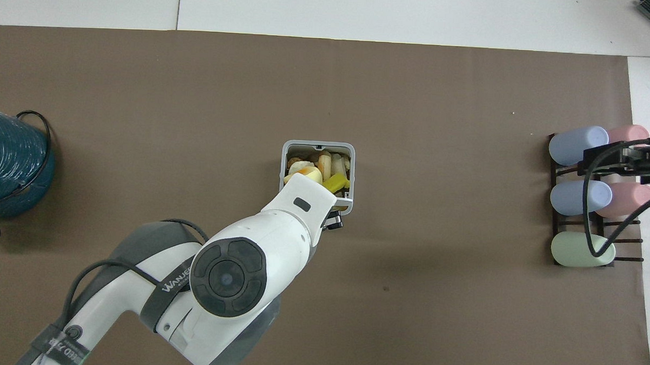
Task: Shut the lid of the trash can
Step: 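Push the raised lid down over the can with the left gripper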
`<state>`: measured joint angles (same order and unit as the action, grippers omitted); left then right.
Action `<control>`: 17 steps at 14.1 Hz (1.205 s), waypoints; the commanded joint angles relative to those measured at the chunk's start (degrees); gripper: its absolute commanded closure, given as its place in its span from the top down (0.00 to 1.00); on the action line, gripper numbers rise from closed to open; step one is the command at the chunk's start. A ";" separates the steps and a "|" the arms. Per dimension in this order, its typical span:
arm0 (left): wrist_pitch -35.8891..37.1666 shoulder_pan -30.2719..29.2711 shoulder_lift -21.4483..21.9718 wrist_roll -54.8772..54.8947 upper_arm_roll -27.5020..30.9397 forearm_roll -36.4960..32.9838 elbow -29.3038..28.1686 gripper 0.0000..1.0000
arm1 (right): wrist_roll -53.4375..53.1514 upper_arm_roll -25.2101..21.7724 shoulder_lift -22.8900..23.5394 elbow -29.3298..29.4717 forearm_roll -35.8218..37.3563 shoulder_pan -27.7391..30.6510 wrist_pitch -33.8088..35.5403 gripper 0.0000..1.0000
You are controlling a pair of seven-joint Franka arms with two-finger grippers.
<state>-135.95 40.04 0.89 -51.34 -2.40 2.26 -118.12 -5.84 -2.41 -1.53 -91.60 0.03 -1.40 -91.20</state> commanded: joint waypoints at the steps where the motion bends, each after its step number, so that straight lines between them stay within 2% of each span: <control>1: -3.78 -0.05 -0.62 -0.52 0.64 0.73 -0.18 0.00 | -0.04 -0.05 -1.19 -1.22 0.33 -0.10 0.14 1.00; 5: -9.40 -1.28 -3.52 -0.61 0.73 1.26 0.26 0.00 | 0.04 0.03 -1.19 -1.22 0.33 -0.10 0.14 1.00; 10: -11.96 -3.74 -6.15 -0.26 0.73 2.66 2.89 0.00 | 0.04 -0.05 -1.19 -1.22 0.33 -0.19 0.14 1.00; 17: -15.65 -3.75 -9.05 -0.26 0.73 2.75 3.16 0.00 | -0.04 0.03 -1.19 -1.22 0.33 -0.19 0.14 1.00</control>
<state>-149.96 36.50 -6.23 -51.74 -1.49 4.13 -116.12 -5.84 -2.39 -1.53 -91.60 0.03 -1.40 -91.20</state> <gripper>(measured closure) 0.991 0.000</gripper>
